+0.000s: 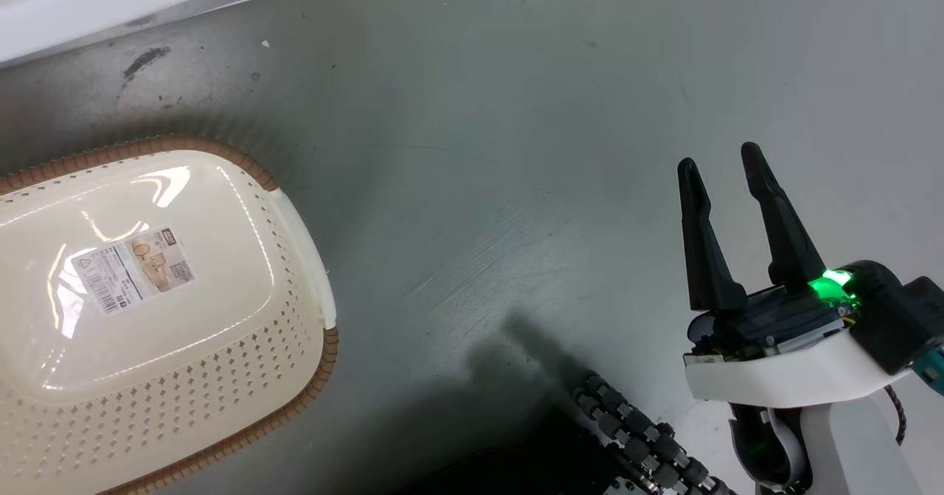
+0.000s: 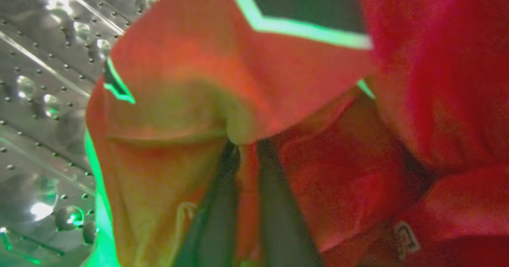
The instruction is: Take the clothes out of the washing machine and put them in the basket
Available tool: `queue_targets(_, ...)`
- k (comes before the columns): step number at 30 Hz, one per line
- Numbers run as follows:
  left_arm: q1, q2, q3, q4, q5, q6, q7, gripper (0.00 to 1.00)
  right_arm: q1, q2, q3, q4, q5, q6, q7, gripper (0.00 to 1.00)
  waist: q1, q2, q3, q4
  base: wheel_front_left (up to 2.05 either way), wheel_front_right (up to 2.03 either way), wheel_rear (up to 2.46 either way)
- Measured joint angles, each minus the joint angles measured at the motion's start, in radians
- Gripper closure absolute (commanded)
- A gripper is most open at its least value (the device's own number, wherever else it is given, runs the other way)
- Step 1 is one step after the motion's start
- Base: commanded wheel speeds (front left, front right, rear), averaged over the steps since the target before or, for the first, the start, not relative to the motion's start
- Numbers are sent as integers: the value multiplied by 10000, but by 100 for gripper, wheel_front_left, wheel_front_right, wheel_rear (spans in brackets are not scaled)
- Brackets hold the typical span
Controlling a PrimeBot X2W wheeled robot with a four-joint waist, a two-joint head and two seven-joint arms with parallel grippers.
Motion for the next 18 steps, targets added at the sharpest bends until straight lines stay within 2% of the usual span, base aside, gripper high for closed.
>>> queue_targets(5, 42, -155, -15, 159, -186, 0, -740, 100, -45, 0, -111, 6, -117, 0, 0, 0, 0, 0, -101, 185, 0, 0, 0)
queue_targets(9, 487, -426, 199, 483, -479, 115, -2069, 100, -78, 4, -286, 69, -332, 0, 0, 0, 0, 0, -410, 337, 0, 0, 0)
queue_targets(18, 1851, -1517, -42, 1164, -863, 56, -4930, 100, -147, 6, -993, 92, -1034, 0, 0, 0, 0, 0, -1559, 956, 0, 0, 0)
